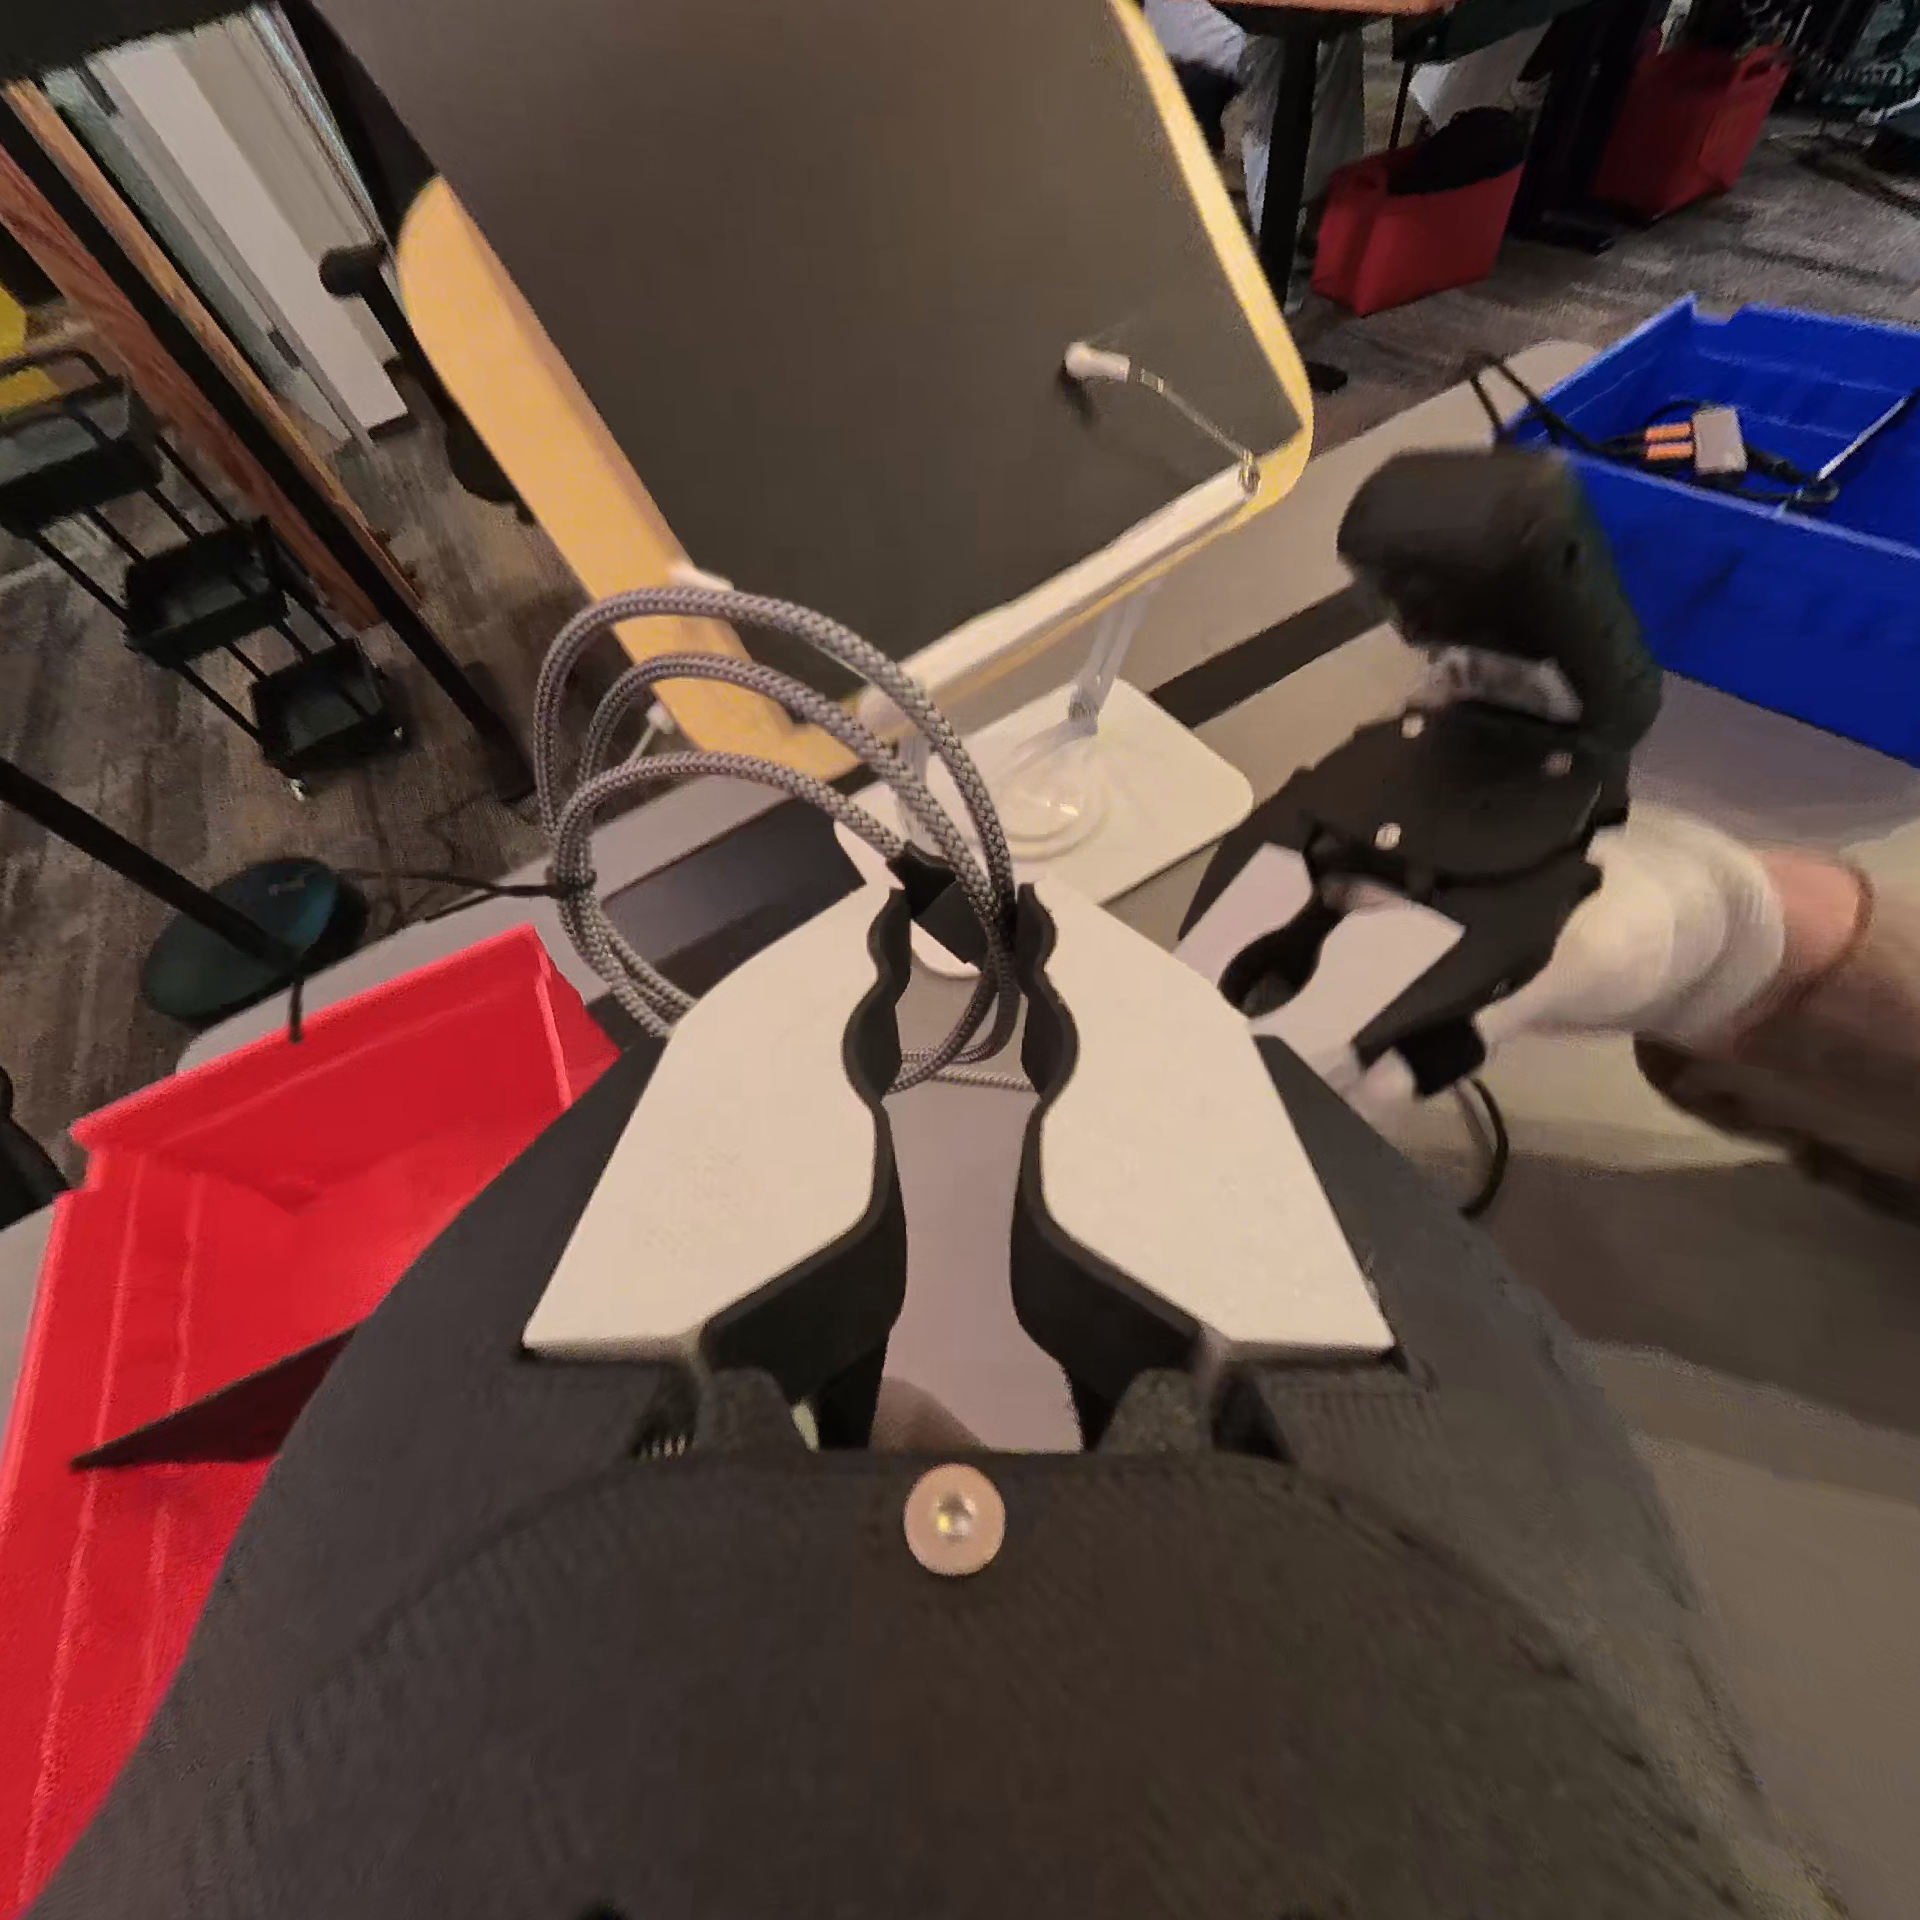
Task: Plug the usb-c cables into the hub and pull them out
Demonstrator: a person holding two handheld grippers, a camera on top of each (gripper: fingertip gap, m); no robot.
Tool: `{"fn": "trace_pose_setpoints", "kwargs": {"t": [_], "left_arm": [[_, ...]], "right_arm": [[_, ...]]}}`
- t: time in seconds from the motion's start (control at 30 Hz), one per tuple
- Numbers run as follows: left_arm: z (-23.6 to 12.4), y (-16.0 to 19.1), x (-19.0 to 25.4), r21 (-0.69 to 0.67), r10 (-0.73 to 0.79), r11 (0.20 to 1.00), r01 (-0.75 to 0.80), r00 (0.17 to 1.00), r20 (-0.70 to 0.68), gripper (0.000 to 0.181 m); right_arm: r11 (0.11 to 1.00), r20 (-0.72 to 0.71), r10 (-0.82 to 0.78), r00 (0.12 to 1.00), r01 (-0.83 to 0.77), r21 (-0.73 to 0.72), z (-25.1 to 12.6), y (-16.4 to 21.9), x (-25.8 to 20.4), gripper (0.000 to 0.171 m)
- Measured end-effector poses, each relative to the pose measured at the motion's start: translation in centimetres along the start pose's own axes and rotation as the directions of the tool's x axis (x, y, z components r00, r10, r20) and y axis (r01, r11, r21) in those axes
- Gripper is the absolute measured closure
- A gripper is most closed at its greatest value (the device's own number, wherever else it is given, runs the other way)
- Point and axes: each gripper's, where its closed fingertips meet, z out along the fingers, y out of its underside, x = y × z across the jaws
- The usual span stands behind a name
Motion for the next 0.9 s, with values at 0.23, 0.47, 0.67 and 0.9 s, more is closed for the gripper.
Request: {"fn": "trace_pose_setpoints", "kwargs": {"t": [0.23, 0.47, 0.67, 0.9], "left_arm": [[0.1, 10.8, 3.8, -0.27, -0.056, 0.962, 0.034, 0.996, -0.073, 0.162], [-0.3, 19.0, 6.0, -0.443, -0.098, 0.896, 0.042, 0.99, -0.104, 0.162], [-1.5, 21.9, 5.7, -0.496, -0.113, 0.866, 0.054, 0.99, -0.09, 0.141], [-4.0, 16.7, 6.7, -0.295, 0.091, 0.946, -0.138, 0.982, -0.167, 0.132]], "right_arm": [[0.935, 0.192, -0.071, 0.979, 0.133, -0.329, -4.1, 6.7, -1.7, 0.169], [0.884, 0.281, 0.012, 0.959, 0.122, -0.452, -3.4, 11.1, -2.3, 0.169], [0.851, 0.285, 0.038, 0.958, 0.118, -0.512, -1.6, 13.1, -2.4, 0.169], [0.847, 0.315, 0.054, 0.947, 0.124, -0.517, -1.0, 13.8, -3.0, 0.169]]}}
